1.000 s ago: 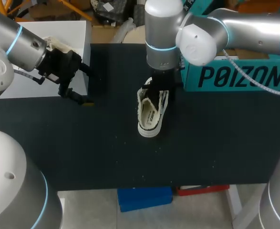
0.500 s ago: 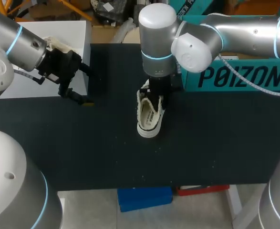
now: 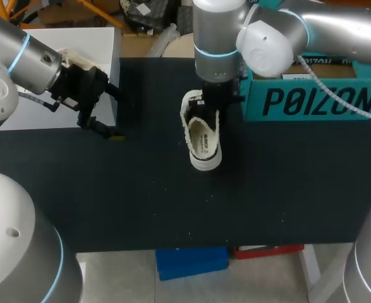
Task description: Take the shoe out of the shoebox, open the shoe tongue, remove and reinsert the insole, then place the shoe into the shoebox
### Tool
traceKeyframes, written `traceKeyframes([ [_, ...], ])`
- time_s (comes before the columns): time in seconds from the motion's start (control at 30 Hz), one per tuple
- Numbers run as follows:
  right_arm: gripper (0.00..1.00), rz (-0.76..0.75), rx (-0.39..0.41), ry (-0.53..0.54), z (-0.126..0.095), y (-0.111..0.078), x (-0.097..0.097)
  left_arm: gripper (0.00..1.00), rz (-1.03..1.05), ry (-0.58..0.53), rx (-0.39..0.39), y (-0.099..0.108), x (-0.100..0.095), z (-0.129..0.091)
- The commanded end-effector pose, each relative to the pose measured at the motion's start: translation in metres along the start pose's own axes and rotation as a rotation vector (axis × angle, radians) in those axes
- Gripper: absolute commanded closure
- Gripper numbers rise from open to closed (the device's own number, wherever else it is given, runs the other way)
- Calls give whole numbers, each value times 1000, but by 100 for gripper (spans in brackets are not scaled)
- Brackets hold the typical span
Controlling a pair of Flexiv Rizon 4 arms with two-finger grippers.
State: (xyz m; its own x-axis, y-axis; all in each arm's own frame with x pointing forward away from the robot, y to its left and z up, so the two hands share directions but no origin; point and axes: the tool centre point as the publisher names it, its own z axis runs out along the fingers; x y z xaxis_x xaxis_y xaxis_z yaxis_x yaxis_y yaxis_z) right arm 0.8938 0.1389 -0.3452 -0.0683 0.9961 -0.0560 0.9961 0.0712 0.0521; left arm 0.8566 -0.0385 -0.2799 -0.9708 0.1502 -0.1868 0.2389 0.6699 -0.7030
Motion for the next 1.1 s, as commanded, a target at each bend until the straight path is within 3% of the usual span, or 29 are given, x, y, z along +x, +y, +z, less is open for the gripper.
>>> traceKeyframes([
  [0.03, 100, -214, -94, -18, -89, -4, -18, 0, 0, -1, -2, 0, 0, 1],
  [0.1, 100, -432, -153, -82, -113, 0, -18, 0, 0, -1, -2, 0, 0, 1],
  [0.17, 100, -757, -219, -186, -135, -1, -15, 0, 0, -1, -2, 0, 0, 1],
  [0.2, 100, -903, -200, -245, -143, -3, -15, 0, 0, -1, -2, 0, 0, 1],
  [1.0, 100, -903, -200, -245, -143, -3, -15, 0, 0, -1, -2, 0, 0, 1],
  [1.1, 100, -908, -189, -273, -145, 4, -42, 0, 0, -1, -2, 0, 0, 1],
])
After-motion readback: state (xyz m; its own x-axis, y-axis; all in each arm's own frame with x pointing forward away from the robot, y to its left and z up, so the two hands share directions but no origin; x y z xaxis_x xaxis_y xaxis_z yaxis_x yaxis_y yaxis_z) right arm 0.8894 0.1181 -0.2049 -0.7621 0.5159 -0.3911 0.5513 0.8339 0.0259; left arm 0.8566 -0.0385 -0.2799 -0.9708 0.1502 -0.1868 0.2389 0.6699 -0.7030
